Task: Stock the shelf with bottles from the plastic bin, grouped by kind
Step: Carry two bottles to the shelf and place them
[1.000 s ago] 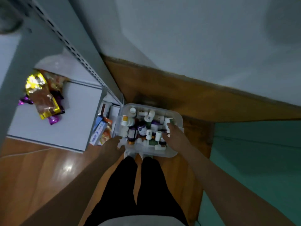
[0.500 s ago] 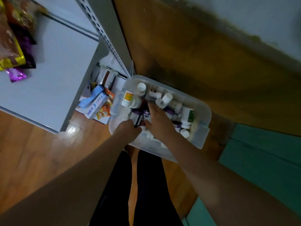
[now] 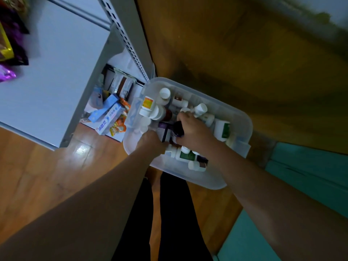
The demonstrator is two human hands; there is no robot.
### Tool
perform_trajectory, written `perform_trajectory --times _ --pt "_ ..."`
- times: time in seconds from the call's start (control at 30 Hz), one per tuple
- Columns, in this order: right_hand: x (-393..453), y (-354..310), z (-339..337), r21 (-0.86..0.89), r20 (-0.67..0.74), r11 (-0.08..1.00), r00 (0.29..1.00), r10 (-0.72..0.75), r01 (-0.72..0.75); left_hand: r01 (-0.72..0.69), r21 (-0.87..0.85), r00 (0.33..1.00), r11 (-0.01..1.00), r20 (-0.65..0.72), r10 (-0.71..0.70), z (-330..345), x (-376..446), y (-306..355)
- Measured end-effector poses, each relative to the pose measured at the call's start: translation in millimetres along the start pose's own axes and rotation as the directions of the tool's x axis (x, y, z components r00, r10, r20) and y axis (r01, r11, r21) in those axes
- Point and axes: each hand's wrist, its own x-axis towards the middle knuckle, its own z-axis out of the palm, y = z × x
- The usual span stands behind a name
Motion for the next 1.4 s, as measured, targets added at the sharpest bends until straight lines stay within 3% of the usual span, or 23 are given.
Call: perform_trajectory --times 0.1,0.23,0.33,0.43,0.6,0.83,0.93,1.07,1.17,1.4 --pt "-25.7 5.5 -5.9 0.102 -0.046 0.991 0.995 0.086 -0.081 -0.036 0.059 0.999 0.998 -0.017 0.037 -3.6 -17.1 1.9" --pt "-59.3 2.7 -31.3 0.412 -0.113 0.885 0.951 0.288 -0.219 -0.114 0.079 0.989 0.99 -0.086 0.121 -28.7 -53.1 5.2" --pt "-79.0 -5.7 -52.7 0.503 -0.085 0.804 0.907 0.411 -0.317 -0.175 0.001 0.978 0.985 -0.113 0.174 -48.2 -82.3 1.6" --pt "-103.0 -26.1 -74.1 0.678 -0.01 0.64 0.866 0.5 -0.361 -0.221 -0.17 0.966 0.96 -0.173 0.191 -68.5 -123.6 -5.7" --pt "-142.3 -92.7 -100.7 0.842 0.095 0.417 0.855 0.51 -0.343 -0.312 -0.423 0.945 0.851 -0.233 0.23 -99.3 -207.7 -34.5" --pt "-211.6 -227.2 -90.0 0.957 0.225 0.131 0.947 0.229 -0.259 -0.423 -0.546 0.883 0.723 -0.429 0.192 -142.3 -326.0 -144.1" --pt "-235.9 -287.0 -74.8 0.959 0.271 0.063 0.958 0.093 -0.278 -0.45 -0.603 0.856 0.659 -0.502 0.125 -157.9 -375.8 -214.4" --pt "-264.7 -367.7 -47.4 0.95 0.296 0.138 0.95 -0.102 -0.281 -0.543 -0.655 0.777 0.526 -0.629 0.018 -176.2 -436.1 -294.9" --pt "-285.1 -433.9 -31.8 0.946 0.31 0.191 0.903 -0.296 -0.262 -0.618 -0.681 0.714 0.392 -0.695 -0.083 -192.5 -478.8 -338.6" --pt "-294.9 -564.7 -28.5 0.961 0.245 0.246 0.805 -0.541 -0.127 -0.775 -0.631 0.609 0.034 -0.76 -0.227 -252.5 -541.8 -389.8"
